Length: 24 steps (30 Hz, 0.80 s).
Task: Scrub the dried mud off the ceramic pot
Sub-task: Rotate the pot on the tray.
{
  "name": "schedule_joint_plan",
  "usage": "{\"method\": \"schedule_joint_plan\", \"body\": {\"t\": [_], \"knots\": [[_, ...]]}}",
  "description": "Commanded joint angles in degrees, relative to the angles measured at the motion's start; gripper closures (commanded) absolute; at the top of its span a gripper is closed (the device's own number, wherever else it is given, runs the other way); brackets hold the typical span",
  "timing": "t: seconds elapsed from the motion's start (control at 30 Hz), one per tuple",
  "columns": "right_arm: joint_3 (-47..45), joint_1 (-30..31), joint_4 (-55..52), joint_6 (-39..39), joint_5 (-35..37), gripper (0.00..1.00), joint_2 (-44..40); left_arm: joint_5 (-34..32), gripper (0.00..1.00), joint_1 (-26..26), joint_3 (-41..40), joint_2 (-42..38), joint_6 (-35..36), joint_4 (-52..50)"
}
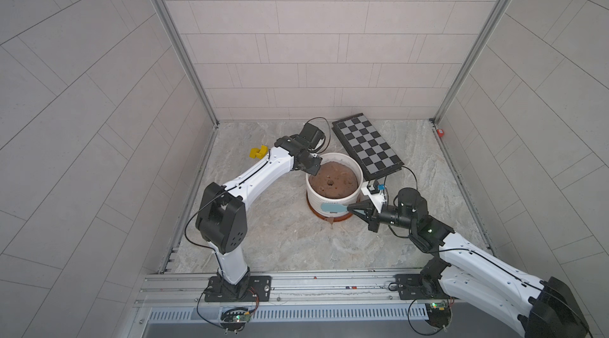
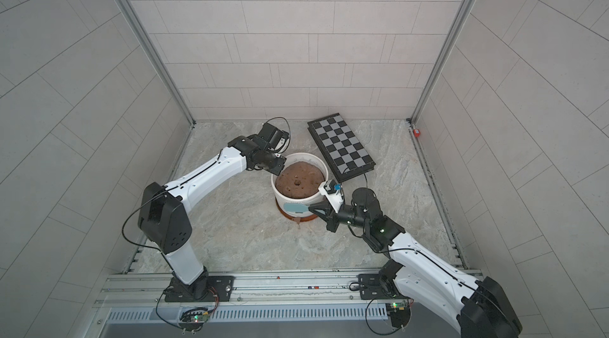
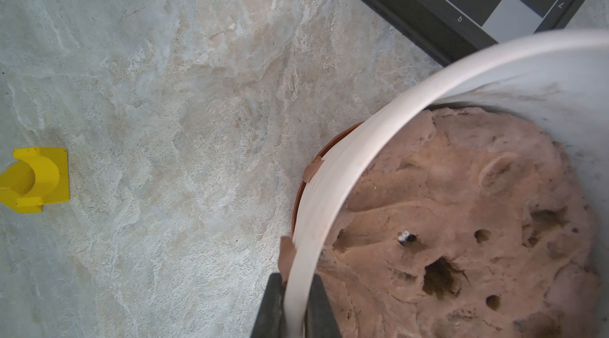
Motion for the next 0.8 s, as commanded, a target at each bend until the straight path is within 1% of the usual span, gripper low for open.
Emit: {"method": "schedule_joint_plan", "body": {"t": [0.0, 0.17, 0.27, 0.43, 0.6, 0.77], "knots": [[-1.3, -2.3, 1.7, 1.7, 3.7, 1.00, 0.3, 4.6, 1.00, 0.0, -0.9, 0.6, 5.6, -6.2], [-3.5, -3.7, 2.2, 2.8, 5.3, 1.00, 2.4, 5.9, 1.00, 0.2, -1.1, 0.4, 5.9, -6.1], [-5.5, -3.8, 4.4, 3.6, 4.9, 1.00, 4.1, 6.2, 1.00, 0.2, -1.1, 0.5, 5.9, -6.0], [-8.2, -3.2, 8.4, 5.1, 2.2, 1.00, 6.9, 6.6, 1.00, 0.2, -1.0, 0.7, 5.9, -6.1], [-9.3, 1.1, 10.0, 4.8, -1.4, 1.00, 6.8, 6.8, 1.00, 0.3, -0.7, 1.0, 5.8, -6.2], [-10.1, 4.7, 10.2, 4.9, -4.6, 1.00, 3.6, 6.8, 1.00, 0.4, -0.5, 1.3, 6.0, -6.4]]}}
